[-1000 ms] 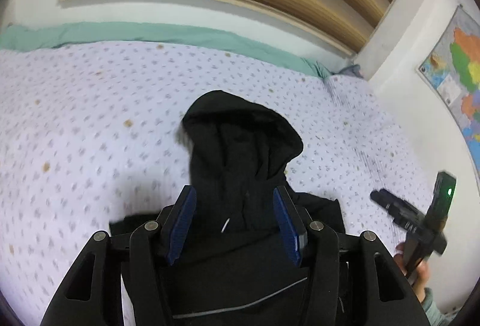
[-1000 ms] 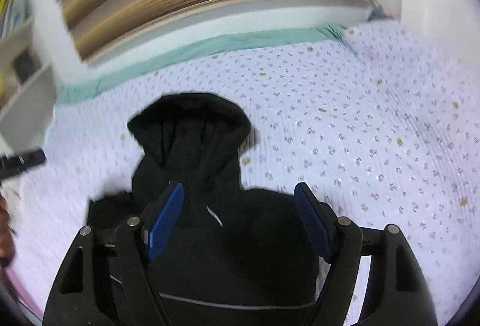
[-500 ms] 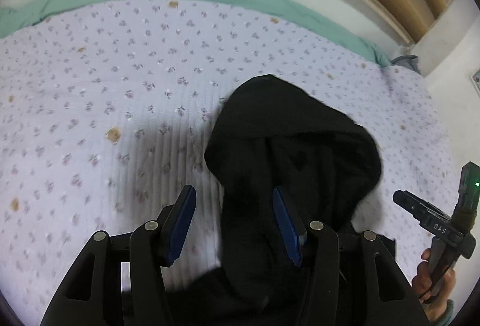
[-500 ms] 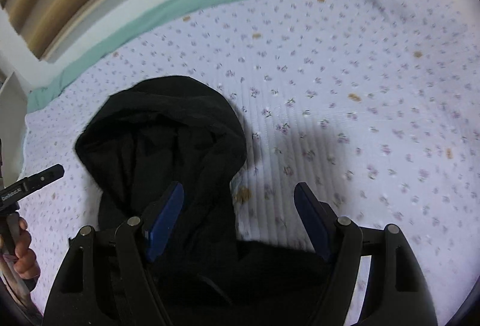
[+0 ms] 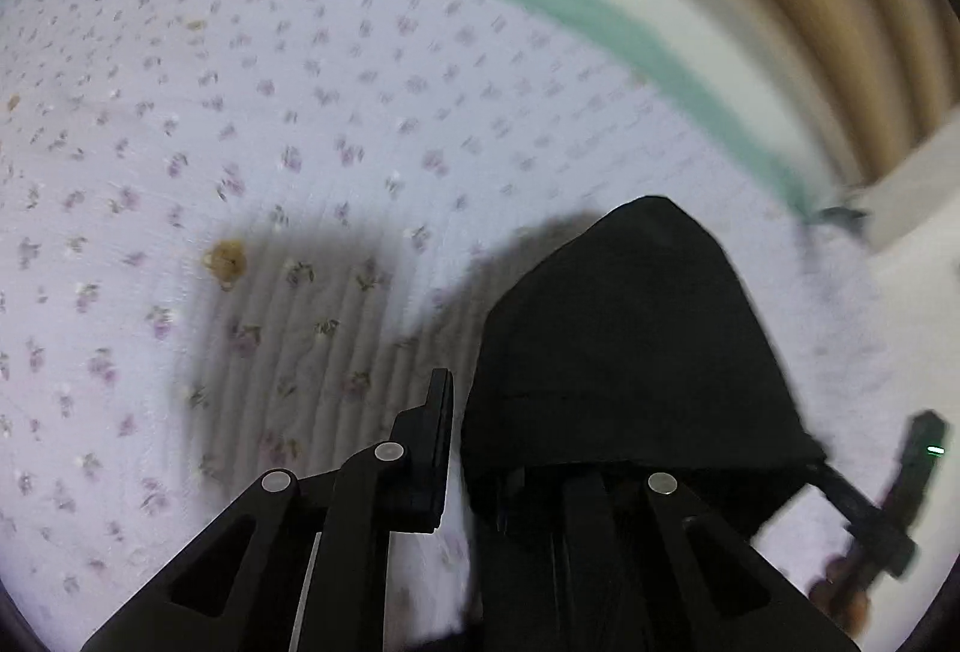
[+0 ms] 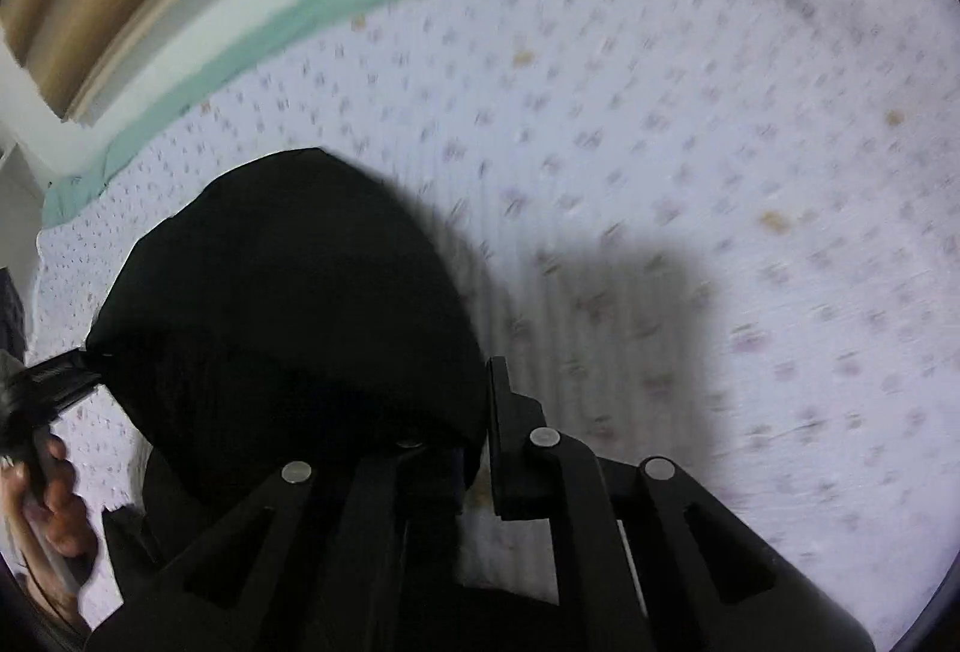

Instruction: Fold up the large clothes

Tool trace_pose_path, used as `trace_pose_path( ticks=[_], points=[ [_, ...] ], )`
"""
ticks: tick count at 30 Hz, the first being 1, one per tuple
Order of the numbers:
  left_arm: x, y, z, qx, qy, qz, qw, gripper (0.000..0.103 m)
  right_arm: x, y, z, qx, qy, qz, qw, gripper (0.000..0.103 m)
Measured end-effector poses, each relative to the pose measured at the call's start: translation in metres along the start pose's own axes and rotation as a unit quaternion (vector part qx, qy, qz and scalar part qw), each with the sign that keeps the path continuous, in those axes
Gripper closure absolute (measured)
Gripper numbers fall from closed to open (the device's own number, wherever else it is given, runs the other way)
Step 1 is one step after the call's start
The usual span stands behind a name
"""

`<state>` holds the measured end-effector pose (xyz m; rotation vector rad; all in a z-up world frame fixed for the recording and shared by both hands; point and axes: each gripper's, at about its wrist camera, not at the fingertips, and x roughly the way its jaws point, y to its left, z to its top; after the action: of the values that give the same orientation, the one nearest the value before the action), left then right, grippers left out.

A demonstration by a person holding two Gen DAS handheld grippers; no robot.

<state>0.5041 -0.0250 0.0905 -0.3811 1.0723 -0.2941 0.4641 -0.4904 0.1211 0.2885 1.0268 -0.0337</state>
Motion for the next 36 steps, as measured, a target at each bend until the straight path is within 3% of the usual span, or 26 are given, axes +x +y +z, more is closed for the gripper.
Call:
trace_pose_path(
  ticks=[3, 7, 9, 11, 13, 15, 17, 18, 19, 23, 26, 29, 32, 34, 36],
  points=[
    [-0.006, 0.007, -0.012, 0.003, 0.015, -0.008, 0.9999, 0.087, -0.012, -0.001, -0.016, -0.027, -0.005, -0.004, 1.0, 0.097],
    [0.059, 0.032, -0.025, -0.001, 0.095, 0.021, 0.9952, 0.085, 0.031, -0.002, -0.028, -0.036, 0.041, -0.035, 0.998, 0.097],
    [0.067, 0.039, -0.028, -0.006, 0.09, 0.001, 0.9959, 0.084, 0.061, -0.009, -0.034, -0.021, 0.082, -0.017, 0.996, 0.097],
    [0.054, 0.036, -0.027, -0.001, 0.084, -0.008, 0.9965, 0.082, 0.06, -0.01, -0.032, -0.024, 0.084, -0.011, 0.996, 0.095],
    [0.034, 0.029, -0.03, 0.03, 0.07, -0.005, 0.9971, 0.073, 0.045, -0.01, -0.029, -0.041, 0.082, -0.002, 0.996, 0.08],
    [0.002, 0.016, -0.038, 0.094, 0.048, -0.006, 0.9944, 0.073, 0.021, -0.012, -0.031, -0.07, 0.07, 0.016, 0.995, 0.078],
    [-0.026, 0.01, -0.05, 0.148, 0.036, 0.01, 0.9883, 0.062, -0.004, -0.015, -0.035, -0.094, 0.057, 0.015, 0.994, 0.064],
    [-0.035, 0.01, -0.052, 0.154, 0.037, 0.02, 0.9871, 0.055, -0.018, -0.017, -0.038, -0.103, 0.051, 0.017, 0.993, 0.052],
    [-0.044, 0.011, -0.053, 0.155, 0.036, 0.023, 0.987, 0.055, -0.029, -0.02, -0.039, -0.108, 0.045, 0.017, 0.993, 0.044],
    [-0.076, -0.003, -0.028, 0.145, -0.007, -0.045, 0.9883, 0.055, -0.068, -0.013, -0.023, -0.115, 0.006, 0.041, 0.993, 0.043],
    [-0.066, -0.027, -0.006, 0.142, -0.016, -0.087, 0.9859, 0.055, -0.064, 0.011, 0.0, -0.116, -0.016, 0.053, 0.992, 0.043],
    [-0.023, -0.04, 0.003, 0.147, 0.016, -0.07, 0.9865, 0.055, -0.029, 0.029, 0.014, -0.121, -0.002, 0.063, 0.991, 0.044],
    [0.032, -0.032, -0.009, 0.134, 0.092, -0.037, 0.9861, 0.055, 0.026, 0.026, 0.003, -0.118, 0.058, 0.042, 0.99, 0.055],
    [0.067, -0.016, -0.023, 0.125, 0.134, -0.001, 0.983, 0.063, 0.058, 0.017, -0.009, -0.112, 0.096, 0.027, 0.989, 0.062],
    [0.07, -0.01, -0.026, 0.119, 0.128, -0.01, 0.9845, 0.063, 0.076, 0.004, -0.017, -0.092, 0.11, 0.033, 0.989, 0.062]
  ],
)
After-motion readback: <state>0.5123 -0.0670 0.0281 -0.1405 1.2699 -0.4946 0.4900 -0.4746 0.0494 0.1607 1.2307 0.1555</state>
